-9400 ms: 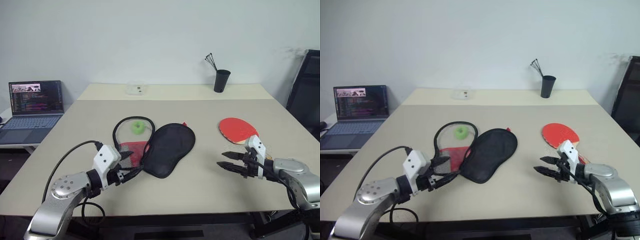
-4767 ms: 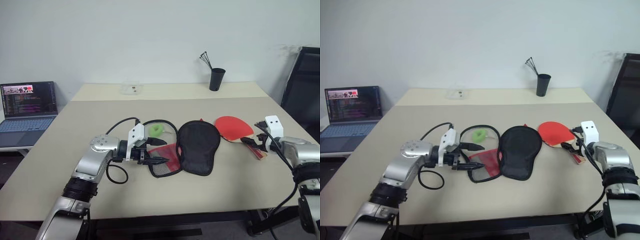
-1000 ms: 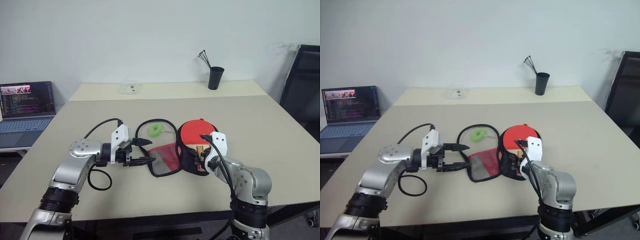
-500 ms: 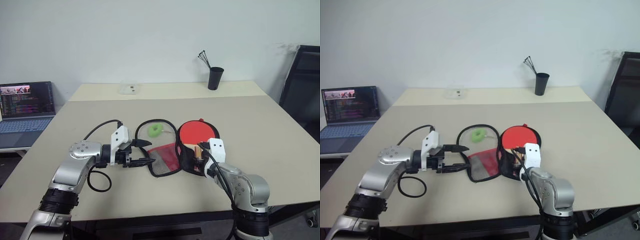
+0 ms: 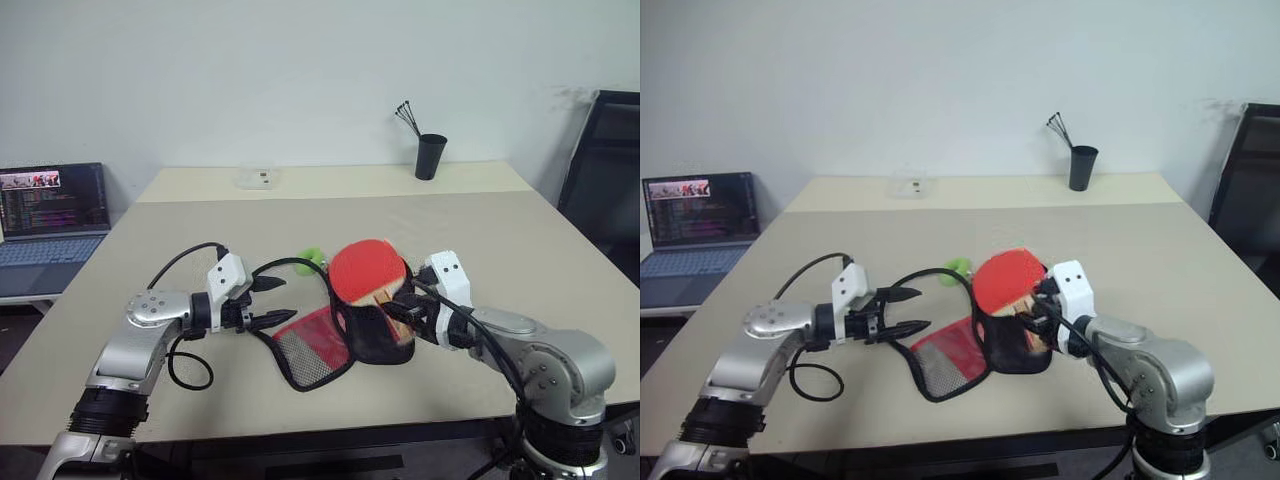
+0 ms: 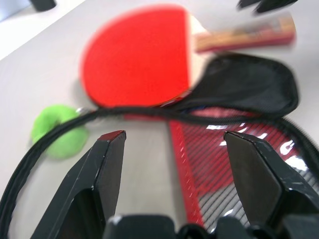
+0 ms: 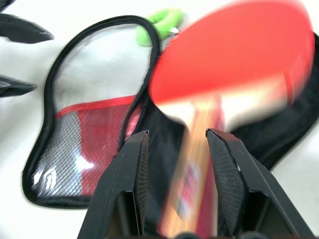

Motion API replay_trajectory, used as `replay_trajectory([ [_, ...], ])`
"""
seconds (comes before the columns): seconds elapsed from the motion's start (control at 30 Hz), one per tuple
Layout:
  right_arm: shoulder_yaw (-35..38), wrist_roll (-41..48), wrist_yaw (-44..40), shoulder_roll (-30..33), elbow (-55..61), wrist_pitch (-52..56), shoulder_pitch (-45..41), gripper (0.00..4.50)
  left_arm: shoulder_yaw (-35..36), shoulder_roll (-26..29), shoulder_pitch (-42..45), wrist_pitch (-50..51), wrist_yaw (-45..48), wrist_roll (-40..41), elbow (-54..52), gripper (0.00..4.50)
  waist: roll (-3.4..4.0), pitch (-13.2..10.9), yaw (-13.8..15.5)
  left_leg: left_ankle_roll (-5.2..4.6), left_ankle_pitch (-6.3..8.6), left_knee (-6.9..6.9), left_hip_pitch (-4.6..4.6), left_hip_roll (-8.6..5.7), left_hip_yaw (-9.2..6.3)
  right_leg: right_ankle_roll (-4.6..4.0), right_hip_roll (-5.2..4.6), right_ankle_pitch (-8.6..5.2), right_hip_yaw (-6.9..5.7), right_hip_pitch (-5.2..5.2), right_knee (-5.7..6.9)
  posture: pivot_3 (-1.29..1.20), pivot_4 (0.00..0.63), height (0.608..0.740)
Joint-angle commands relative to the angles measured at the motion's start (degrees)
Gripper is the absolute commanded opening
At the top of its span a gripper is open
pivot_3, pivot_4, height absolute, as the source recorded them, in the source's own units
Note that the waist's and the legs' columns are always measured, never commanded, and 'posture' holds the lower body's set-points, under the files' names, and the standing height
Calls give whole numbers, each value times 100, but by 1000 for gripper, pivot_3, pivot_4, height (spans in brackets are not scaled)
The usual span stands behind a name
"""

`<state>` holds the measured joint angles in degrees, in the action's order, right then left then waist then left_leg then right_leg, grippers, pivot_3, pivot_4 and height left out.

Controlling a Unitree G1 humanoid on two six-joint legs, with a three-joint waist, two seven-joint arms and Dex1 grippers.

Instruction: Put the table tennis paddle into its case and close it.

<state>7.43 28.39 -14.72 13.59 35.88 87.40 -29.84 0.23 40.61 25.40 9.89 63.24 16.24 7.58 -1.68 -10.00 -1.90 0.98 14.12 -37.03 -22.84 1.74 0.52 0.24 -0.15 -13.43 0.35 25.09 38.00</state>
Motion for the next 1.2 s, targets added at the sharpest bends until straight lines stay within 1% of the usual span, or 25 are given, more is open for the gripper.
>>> replay_trajectory([
  [0.03, -18, 134, -90, 19, 121, -7, -14, 1979, 100, -47, 96, -203, -87, -28, 24, 3419, 0, 0, 4, 0, 0, -1, -2, -1, 0, 0, -1, 0, 0, 0, 0, 0, 150, 740],
  [0.2, -238, 39, 38, -222, 121, -99, 289, 1979, 93, -65, 144, -273, -86, -53, 88, 3419, -1, 1, 6, 0, 0, 0, -5, -2, 3, 0, -3, 0, 5, 1, -4, 0, 150, 740],
  [0.3, -291, 25, 37, -245, 163, -159, 423, 2583, 117, -26, 135, -280, -80, -50, 83, 3419, -2, 1, 5, 0, 0, -1, -5, -3, 4, 0, -5, 0, 7, 2, -3, 0, 150, 740],
  [0.4, -289, 98, -98, -139, 160, -232, 438, 3534, 165, 42, 67, -263, -54, -34, 76, 3419, -2, 1, 5, 0, 0, -2, -3, -3, 4, 0, -6, 0, 6, 1, -1, 0, 150, 740],
  [0.47, -214, 389, -520, 113, 251, -306, 388, 4216, 241, 127, -26, -251, -61, -32, 103, 3419, -1, 1, 5, 0, 0, -2, -2, -4, 4, 0, -5, 0, 5, 1, -1, 0, 150, 740],
  [0.6, 85, 859, -1135, 647, 348, -426, 270, 4216, 365, 294, -246, -201, -18, 20, 83, 3419, -2, 1, -1, 0, 0, 0, -2, -3, 4, 0, -4, 0, 6, 2, -3, 0, 150, 740],
  [0.73, 341, 1206, -1689, 1353, 329, -722, 154, 4266, 529, 495, -556, -140, 48, 71, 79, 2536, -3, 0, 5, 0, 0, -1, -1, -3, 4, 0, -5, 0, 6, 0, -4, 0, 150, 740],
  [0.87, 314, 1220, -1982, 1908, 230, -1243, 226, 4266, 534, 764, -864, -319, 70, -166, 292, 1047, -4, -1, 4, 0, 0, 0, 2, -2, 6, 0, -5, 0, 6, 0, -4, 0, 150, 740],
  [0.93, 263, 1208, -2019, 2039, 181, -1422, 272, 4266, 477, 844, -956, -370, 72, -253, 383, 310, -4, -1, 6, 0, 0, 1, 2, -1, 6, 0, -5, 0, 5, 0, -4, 0, 150, 740],
  [0.97, 248, 1201, -2018, 2074, 157, -1486, 288, 4266, 449, 874, -988, -392, 75, -296, 423, 22, -4, -1, 7, 0, 0, 1, 1, -2, 6, 0, -5, 0, 5, 0, -4, 0, 150, 740],
  [1.2, 87, 1170, -1998, 2268, 63, -1827, 386, 4266, 279, 757, -975, -408, -135, -625, 764, 22, -7, -2, 13, 0, 0, -1, 0, -2, 10, 0, -11, 0, 8, 0, -4, 0, 150, 740],
])
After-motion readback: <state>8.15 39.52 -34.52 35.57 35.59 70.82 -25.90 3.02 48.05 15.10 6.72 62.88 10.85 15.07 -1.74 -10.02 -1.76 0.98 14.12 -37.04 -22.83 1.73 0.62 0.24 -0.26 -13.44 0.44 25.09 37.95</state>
